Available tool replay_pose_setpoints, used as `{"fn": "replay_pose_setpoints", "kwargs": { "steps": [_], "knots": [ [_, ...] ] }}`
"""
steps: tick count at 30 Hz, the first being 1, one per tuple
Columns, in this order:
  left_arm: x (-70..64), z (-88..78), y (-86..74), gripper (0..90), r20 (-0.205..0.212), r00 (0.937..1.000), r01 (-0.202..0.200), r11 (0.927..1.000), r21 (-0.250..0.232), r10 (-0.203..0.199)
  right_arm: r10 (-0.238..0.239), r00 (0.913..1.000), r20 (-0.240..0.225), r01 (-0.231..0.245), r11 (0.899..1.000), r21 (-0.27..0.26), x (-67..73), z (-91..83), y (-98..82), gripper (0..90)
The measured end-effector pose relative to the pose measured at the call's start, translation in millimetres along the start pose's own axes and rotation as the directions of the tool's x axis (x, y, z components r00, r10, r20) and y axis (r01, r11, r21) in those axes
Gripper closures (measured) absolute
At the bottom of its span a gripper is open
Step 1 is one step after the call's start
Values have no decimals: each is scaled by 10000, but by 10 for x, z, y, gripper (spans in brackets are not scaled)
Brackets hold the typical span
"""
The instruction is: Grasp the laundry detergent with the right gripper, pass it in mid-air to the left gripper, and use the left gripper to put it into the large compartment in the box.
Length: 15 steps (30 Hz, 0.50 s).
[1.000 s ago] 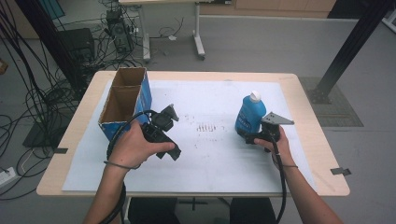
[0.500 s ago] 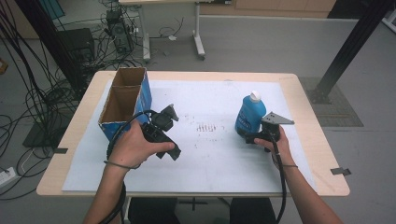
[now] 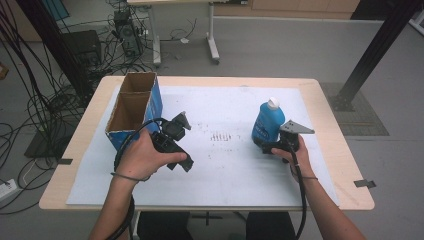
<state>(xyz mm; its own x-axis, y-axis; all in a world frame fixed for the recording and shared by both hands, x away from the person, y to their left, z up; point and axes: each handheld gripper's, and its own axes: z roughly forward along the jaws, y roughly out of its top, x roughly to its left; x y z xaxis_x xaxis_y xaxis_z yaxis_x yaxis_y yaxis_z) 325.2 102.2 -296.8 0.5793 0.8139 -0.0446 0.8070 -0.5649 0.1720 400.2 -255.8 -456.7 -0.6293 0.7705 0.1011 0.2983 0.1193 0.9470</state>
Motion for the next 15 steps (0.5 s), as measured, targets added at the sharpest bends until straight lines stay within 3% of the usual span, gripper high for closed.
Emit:
{"fn": "replay_pose_setpoints", "kwargs": {
  "steps": [10,15],
  "knots": [
    [-3,-7,1,84,4,10000,11,10000,-34,-11,0,10000,-17,0,9998,-195,10,-3,9,185],
    [-6,-9,1,84,-2,10000,22,10000,-41,-22,60,9999,87,-58,9996,-284,13,-4,6,323]
  ]
}}
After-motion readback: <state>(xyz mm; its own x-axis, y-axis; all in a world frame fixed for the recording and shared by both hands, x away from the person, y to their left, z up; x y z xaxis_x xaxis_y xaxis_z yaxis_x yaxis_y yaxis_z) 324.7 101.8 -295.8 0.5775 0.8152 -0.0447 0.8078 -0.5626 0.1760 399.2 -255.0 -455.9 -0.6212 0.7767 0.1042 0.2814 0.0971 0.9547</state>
